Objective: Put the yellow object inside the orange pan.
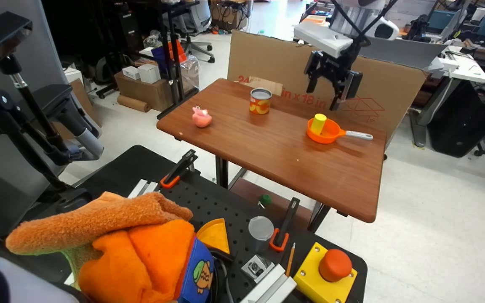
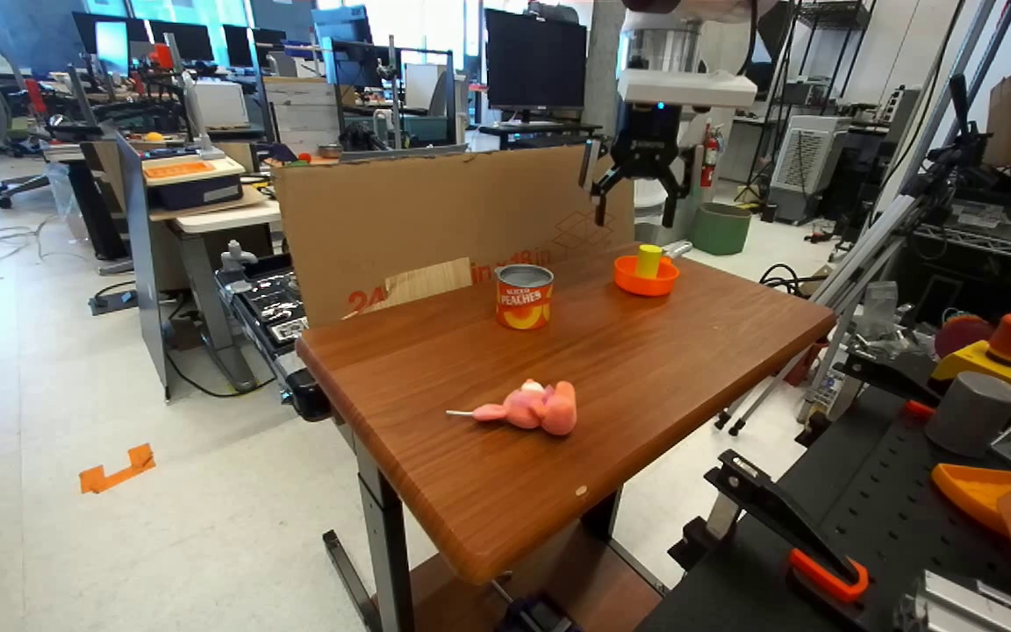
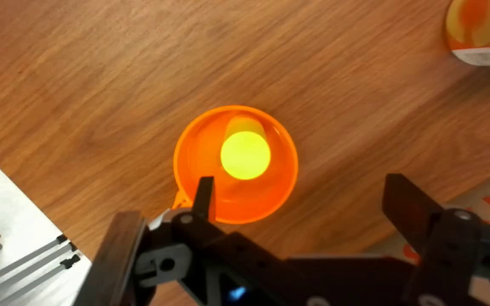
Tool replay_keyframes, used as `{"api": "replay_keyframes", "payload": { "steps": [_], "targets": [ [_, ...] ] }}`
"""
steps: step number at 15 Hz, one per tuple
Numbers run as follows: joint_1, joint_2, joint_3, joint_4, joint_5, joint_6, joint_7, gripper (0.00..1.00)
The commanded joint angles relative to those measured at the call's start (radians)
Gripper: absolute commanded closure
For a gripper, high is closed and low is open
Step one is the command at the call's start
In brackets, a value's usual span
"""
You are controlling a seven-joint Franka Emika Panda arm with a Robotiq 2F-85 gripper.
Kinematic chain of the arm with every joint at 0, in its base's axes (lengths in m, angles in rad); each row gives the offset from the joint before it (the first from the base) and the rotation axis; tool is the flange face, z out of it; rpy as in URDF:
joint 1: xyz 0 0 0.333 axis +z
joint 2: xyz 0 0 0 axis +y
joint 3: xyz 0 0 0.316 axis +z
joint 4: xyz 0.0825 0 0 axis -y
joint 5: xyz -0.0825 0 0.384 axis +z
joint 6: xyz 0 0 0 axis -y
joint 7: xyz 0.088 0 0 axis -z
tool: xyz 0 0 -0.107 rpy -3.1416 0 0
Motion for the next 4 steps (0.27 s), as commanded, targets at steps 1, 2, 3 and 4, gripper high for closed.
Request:
{"api": "replay_keyframes", "payload": {
  "steps": [1, 2, 3, 4],
  "targets": [
    [0.003, -0.032, 0.004, -0.017, -0.003, -0.002, 0.001, 0.00],
    [0.007, -0.062, 0.006, -0.038, -0.004, -0.002, 0.002, 0.00],
    [0.009, -0.082, 0.006, -0.053, -0.004, -0.002, 0.002, 0.00],
    [0.009, -0.092, 0.007, -0.064, -0.004, -0.002, 0.002, 0.00]
  ]
}}
